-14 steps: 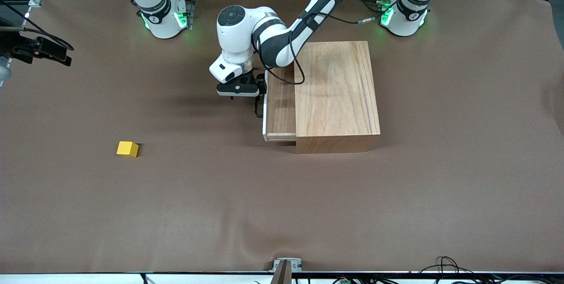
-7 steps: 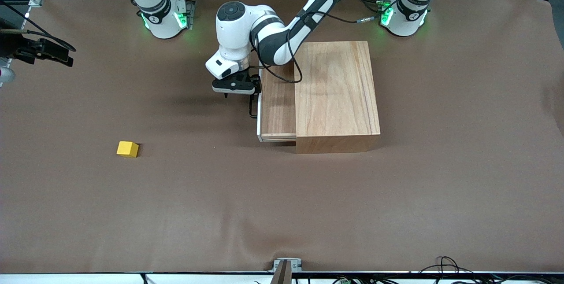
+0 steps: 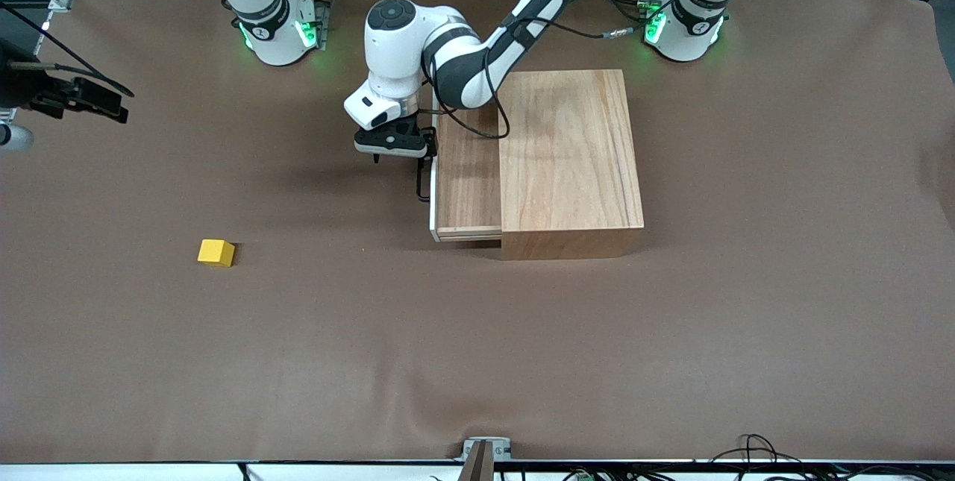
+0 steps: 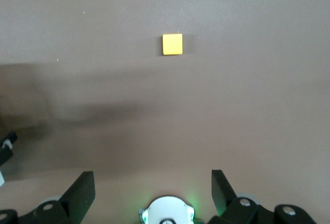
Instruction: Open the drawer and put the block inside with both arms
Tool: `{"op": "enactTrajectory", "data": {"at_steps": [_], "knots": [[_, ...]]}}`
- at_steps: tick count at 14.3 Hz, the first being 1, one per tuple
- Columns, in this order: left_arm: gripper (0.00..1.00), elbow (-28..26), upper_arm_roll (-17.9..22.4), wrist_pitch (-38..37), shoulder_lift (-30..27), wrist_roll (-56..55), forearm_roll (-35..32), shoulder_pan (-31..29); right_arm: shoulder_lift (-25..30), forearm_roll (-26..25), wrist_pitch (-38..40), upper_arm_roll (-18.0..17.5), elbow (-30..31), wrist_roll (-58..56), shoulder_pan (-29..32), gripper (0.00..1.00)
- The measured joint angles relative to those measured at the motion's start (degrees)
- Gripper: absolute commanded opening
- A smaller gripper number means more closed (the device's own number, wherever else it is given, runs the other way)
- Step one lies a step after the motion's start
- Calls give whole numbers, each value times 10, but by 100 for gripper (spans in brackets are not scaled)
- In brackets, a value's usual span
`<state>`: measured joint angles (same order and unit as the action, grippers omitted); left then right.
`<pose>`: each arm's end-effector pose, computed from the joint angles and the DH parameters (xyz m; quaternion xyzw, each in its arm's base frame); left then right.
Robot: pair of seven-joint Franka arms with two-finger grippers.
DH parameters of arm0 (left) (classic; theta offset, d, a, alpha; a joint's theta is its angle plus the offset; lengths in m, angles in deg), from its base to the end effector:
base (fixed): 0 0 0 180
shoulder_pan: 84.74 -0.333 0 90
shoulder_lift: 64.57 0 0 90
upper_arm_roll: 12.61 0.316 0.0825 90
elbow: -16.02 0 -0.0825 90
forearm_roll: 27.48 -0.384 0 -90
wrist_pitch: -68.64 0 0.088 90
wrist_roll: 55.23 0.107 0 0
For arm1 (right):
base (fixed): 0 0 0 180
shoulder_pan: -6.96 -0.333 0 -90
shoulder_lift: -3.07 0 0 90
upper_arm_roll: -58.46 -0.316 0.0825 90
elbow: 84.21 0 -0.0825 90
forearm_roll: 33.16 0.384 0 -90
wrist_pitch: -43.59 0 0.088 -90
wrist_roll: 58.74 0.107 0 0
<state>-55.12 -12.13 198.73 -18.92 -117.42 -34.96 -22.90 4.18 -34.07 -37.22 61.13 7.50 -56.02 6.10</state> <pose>0.3722 -0.6786 0.3118 0.9912 -0.0304 0.1051 0.0747 0.5294 -0.0189 0.6086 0.9955 -0.0399 -0.0853 0.0081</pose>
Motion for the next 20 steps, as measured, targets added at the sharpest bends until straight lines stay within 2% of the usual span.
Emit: {"op": "enactTrajectory", "data": {"at_steps": [4,6,11,14,20], "knots": [[100,11,-8,-1,-9,-1,16,2,-10,-4,-67,0,50,0,0,100],[100,14,-7,-20,-21,-1,24,0,-32,-6,-111,1,71,0,4,100],[100,18,-3,-79,-69,-1,34,-27,-150,-7,-223,4,83,-1,23,100],[100,20,-2,-138,-114,15,37,-58,-217,-7,-306,4,84,-1,30,100],[100,19,-1,-247,-183,171,61,-138,-336,-6,-429,4,101,-1,42,100]]}}
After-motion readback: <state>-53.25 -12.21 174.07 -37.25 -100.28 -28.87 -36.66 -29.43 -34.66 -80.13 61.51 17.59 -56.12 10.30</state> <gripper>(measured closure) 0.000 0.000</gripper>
